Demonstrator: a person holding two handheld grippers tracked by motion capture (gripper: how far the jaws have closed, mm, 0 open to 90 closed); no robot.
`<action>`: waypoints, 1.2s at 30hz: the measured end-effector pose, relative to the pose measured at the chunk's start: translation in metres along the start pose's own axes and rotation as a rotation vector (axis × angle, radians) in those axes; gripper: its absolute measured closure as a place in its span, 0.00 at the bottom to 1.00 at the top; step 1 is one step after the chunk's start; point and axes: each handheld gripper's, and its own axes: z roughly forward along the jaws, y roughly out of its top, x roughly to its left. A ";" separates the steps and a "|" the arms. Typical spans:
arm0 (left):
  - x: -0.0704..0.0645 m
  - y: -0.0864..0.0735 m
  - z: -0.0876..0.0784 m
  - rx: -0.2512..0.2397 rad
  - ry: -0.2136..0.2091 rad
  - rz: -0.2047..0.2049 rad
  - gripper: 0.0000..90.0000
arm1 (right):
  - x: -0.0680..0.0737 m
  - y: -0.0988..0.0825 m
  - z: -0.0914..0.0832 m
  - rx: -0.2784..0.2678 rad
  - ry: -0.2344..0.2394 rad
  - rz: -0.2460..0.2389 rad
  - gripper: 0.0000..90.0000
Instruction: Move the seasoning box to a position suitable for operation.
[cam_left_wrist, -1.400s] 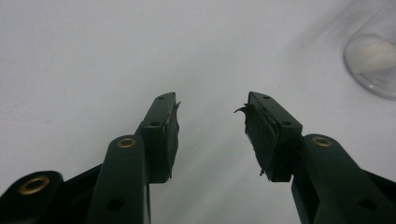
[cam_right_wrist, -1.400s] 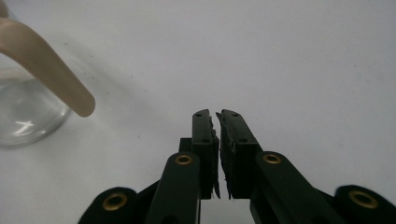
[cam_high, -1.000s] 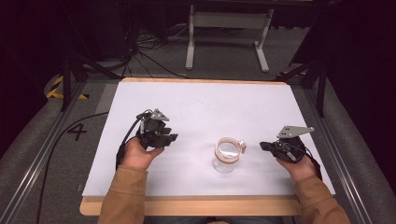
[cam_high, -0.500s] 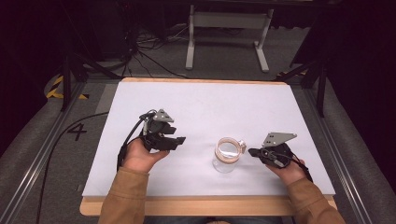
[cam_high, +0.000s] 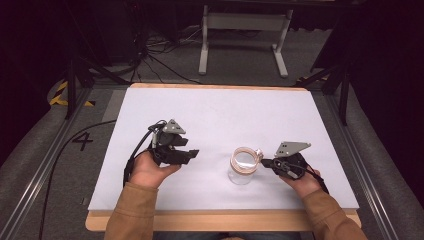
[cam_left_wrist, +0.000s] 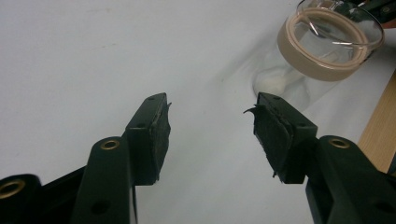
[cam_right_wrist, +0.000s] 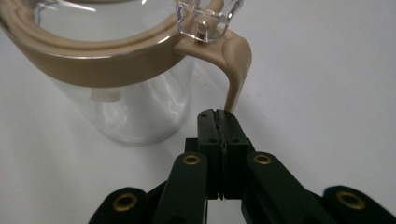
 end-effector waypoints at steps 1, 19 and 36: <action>0.000 -0.001 0.000 -0.001 0.003 -0.007 0.51 | -0.001 0.001 0.000 0.001 0.000 -0.001 0.99; 0.000 -0.022 -0.012 0.024 0.039 -0.057 0.50 | -0.031 0.010 0.015 -0.054 -0.016 0.065 0.99; -0.003 -0.016 0.021 0.009 -0.074 -0.035 0.78 | -0.031 0.006 -0.003 -0.093 -0.067 0.076 0.99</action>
